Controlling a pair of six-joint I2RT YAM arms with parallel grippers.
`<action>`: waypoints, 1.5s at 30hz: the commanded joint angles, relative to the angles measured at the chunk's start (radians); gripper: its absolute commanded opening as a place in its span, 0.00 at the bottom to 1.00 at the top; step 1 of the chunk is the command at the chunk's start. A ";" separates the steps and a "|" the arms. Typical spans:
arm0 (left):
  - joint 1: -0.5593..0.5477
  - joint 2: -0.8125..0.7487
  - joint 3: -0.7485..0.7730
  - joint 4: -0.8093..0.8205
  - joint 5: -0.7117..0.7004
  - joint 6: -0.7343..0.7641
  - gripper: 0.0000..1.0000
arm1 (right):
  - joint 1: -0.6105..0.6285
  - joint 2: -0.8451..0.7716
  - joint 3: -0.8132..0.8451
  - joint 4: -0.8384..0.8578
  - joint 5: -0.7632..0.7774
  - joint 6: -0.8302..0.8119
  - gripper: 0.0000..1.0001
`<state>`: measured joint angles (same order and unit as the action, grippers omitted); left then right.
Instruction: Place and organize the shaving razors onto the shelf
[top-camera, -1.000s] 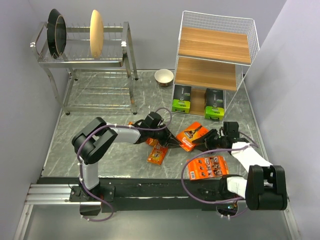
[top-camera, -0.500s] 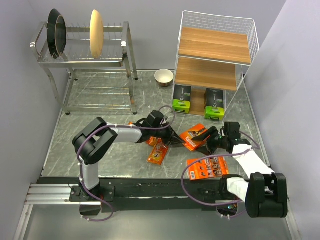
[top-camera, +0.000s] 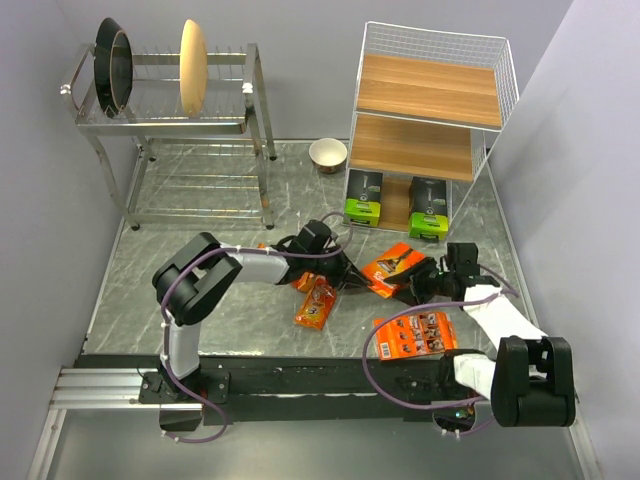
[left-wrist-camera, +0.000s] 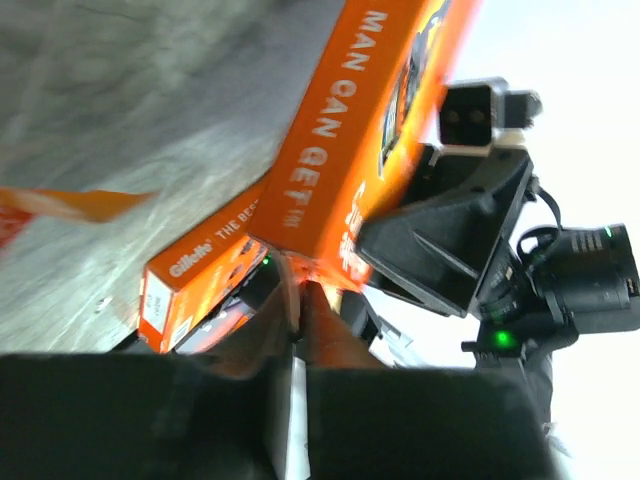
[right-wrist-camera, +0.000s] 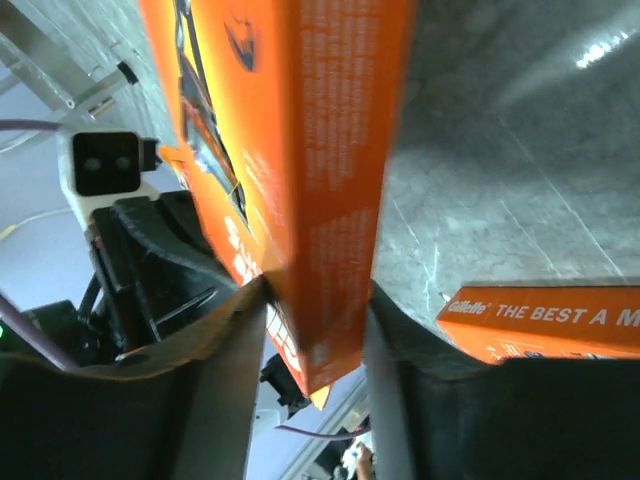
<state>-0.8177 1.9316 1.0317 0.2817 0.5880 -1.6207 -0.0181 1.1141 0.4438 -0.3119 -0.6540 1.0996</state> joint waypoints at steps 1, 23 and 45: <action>-0.008 -0.029 0.041 -0.032 0.012 0.028 0.21 | 0.014 -0.049 0.081 0.051 -0.047 -0.053 0.35; 0.212 -0.306 0.007 -0.354 0.441 1.067 0.69 | -0.016 -0.095 0.506 -0.461 -0.355 -0.761 0.18; 0.120 -0.392 0.129 -0.566 0.256 1.476 0.63 | -0.230 0.159 0.751 -0.061 -0.447 -0.379 0.20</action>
<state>-0.6395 1.5570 1.0912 -0.3035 0.8764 -0.2043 -0.2127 1.2255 1.1118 -0.4908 -1.0462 0.6491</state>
